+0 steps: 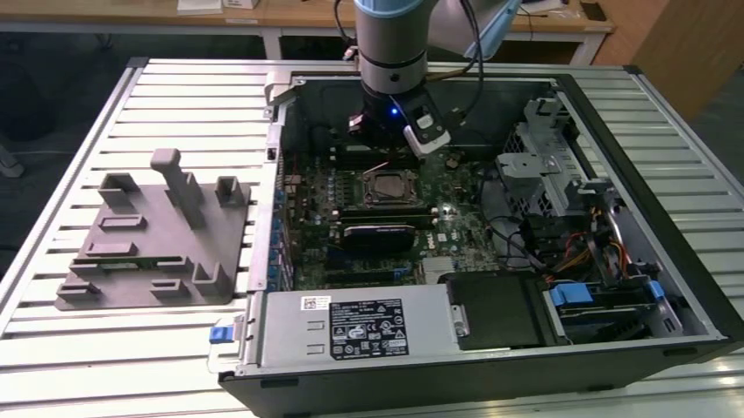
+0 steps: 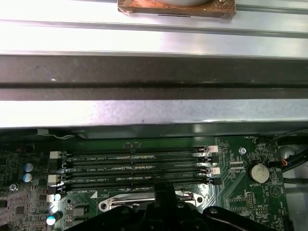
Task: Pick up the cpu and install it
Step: 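Install the first cpu locking lever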
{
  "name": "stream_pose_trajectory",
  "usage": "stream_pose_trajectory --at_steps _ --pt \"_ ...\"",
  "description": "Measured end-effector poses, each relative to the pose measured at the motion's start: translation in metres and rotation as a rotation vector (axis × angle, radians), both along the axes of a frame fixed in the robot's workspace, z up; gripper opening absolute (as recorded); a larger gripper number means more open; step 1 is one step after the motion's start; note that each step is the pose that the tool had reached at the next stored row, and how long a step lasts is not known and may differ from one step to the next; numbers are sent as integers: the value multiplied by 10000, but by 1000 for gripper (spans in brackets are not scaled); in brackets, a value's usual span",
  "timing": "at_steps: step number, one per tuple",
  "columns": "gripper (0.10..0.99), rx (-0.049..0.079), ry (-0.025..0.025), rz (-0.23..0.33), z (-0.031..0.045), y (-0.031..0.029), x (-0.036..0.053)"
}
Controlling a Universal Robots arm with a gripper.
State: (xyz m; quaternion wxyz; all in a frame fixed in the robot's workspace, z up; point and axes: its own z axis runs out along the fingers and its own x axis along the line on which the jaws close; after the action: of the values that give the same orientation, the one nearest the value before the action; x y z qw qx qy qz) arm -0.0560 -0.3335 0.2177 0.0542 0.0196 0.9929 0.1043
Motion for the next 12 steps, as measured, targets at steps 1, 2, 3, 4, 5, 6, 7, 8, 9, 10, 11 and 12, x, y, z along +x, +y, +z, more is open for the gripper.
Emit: stream_pose_trajectory --at_steps 1,2,3,4,5,6,7,8,9,10,11,12 --pt "106 -1 -28 -3 -2 0 -2" --pt "106 -6 -122 -6 -7 0 -8" --pt "106 -10 -219 -14 -13 0 -14" --pt "106 -15 -300 -22 -20 0 -19" --pt "106 -20 -370 -30 -27 0 -25" --pt "106 -28 -433 -39 -35 0 -30" --pt "106 -37 -492 -48 -44 0 -36" --pt "106 -52 -543 -60 -53 0 -43" --pt "106 -79 -583 -75 -61 0 -50" --pt "106 -100 -604 -95 -66 0 -56" --pt "106 -110 -610 -121 -71 1 -61" --pt "106 -120 -611 -157 -74 4 -63"
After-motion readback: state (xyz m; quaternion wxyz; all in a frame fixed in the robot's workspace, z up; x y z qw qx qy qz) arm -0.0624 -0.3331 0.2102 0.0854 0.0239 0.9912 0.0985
